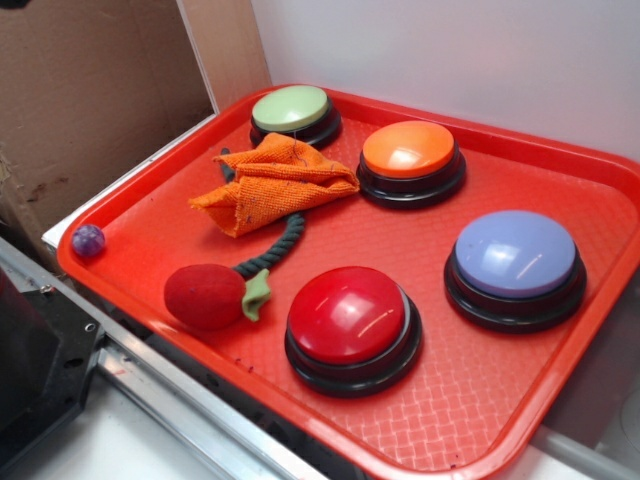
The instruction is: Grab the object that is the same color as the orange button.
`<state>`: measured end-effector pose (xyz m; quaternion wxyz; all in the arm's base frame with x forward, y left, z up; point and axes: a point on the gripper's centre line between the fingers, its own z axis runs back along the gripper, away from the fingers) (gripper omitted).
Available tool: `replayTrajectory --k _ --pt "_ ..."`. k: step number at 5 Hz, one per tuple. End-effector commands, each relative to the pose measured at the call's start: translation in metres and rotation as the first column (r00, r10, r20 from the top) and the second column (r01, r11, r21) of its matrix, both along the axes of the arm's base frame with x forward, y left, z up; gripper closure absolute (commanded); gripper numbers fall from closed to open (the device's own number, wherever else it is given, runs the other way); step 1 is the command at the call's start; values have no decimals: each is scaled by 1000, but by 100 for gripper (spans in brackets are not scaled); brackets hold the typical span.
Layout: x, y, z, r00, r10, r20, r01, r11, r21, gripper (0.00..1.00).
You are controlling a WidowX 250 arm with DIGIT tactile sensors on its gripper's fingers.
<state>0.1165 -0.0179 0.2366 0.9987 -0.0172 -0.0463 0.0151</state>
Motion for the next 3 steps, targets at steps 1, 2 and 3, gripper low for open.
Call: replayTrajectory --k 1,2,3 --pt "0 0 0 1000 0 0 0 1000 0 0" --pt "27 0 -18 999 -3 33 3 1000 4 0" --pt "46 4 -38 998 14 68 -17 999 50 0"
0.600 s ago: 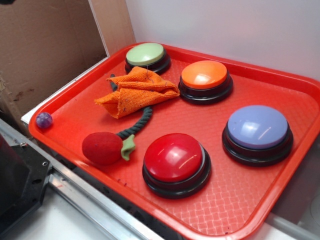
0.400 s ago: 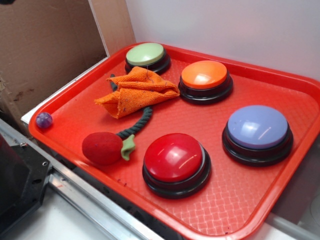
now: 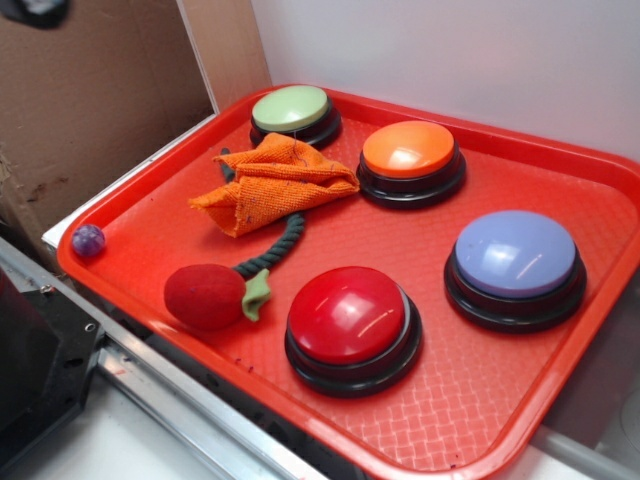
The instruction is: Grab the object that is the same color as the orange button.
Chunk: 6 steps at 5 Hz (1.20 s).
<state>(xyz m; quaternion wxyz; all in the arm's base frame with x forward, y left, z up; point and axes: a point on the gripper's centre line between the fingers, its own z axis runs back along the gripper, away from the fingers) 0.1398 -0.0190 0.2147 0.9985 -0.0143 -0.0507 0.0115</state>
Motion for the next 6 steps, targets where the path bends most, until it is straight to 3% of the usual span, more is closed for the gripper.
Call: replayTrajectory --k 1,3,5,6 --pt "44 10 -44 998 -16 68 14 999 39 0" --pt "86 24 -107 1000 -11 6 10 998 63 0" --pt "114 15 -158 998 -41 -40 44 995 92 0" --pt "118 9 -176 998 -29 -49 35 990 135 0"
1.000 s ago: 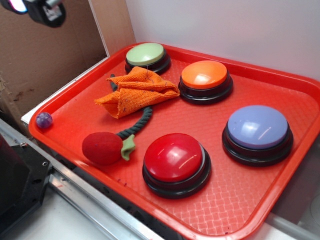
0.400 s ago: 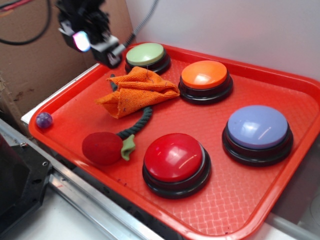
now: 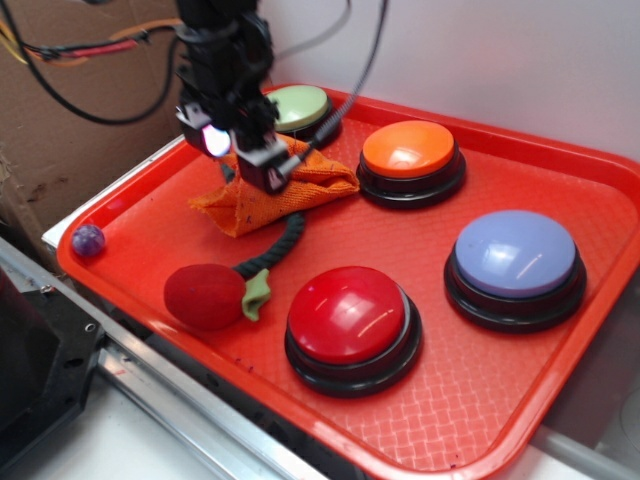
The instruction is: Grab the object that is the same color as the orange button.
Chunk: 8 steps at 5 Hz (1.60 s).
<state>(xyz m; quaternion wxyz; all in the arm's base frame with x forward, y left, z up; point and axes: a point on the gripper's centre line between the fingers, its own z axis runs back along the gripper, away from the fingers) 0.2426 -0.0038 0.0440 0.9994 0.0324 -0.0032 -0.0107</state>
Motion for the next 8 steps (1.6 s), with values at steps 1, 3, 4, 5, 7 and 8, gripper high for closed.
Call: replayTrajectory --k 1,3,4,5,7,8 --pt "18 -7 -17 999 -11 43 9 999 47 100" --pt "20 1 -16 998 36 47 -38 999 34 100" --pt "19 4 -14 998 48 49 -49 998 25 100" --pt "19 7 -6 997 61 54 -62 998 20 100" --pt "14 13 27 994 95 56 -98 994 53 100" --pt "11 11 51 991 123 56 -126 991 46 100"
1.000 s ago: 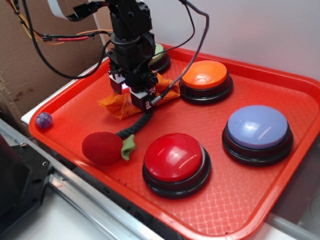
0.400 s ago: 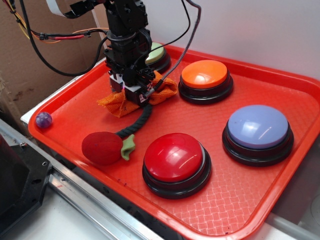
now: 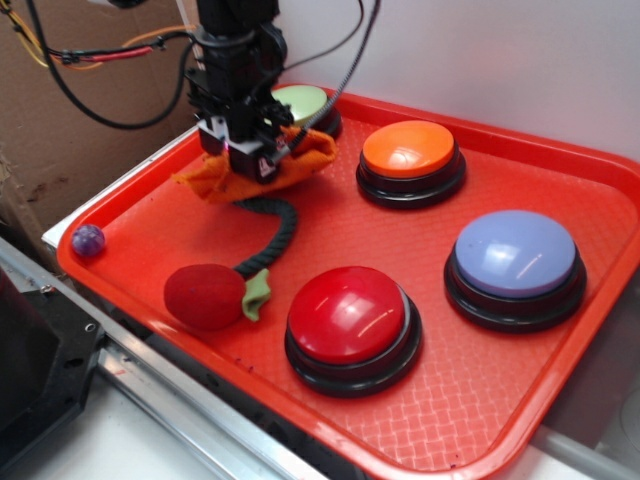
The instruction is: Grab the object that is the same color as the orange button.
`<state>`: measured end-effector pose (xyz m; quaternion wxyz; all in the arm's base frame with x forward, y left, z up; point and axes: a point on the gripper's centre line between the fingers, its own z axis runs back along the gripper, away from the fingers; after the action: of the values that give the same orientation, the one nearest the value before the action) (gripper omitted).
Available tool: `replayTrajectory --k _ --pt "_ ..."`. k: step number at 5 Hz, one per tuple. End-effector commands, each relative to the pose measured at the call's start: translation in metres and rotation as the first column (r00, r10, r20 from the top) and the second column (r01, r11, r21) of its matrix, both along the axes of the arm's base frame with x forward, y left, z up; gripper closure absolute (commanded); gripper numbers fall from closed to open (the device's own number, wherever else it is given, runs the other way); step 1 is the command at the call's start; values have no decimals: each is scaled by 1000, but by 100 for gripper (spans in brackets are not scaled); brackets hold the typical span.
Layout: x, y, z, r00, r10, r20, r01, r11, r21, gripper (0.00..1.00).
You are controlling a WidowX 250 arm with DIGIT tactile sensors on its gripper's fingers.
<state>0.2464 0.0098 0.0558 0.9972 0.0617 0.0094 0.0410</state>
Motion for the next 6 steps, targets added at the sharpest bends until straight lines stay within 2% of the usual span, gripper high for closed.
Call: replayTrajectory --k 1,2,3,5,6 --pt "-1 -4 66 995 34 97 -31 999 -33 100" --pt "-9 -4 88 992 48 113 -40 996 -73 100" --pt "-32 -5 119 986 60 153 -37 988 -148 100" --pt "-65 -13 145 975 67 212 -27 981 -191 100" --pt "-63 -15 140 978 69 198 -34 984 -175 100"
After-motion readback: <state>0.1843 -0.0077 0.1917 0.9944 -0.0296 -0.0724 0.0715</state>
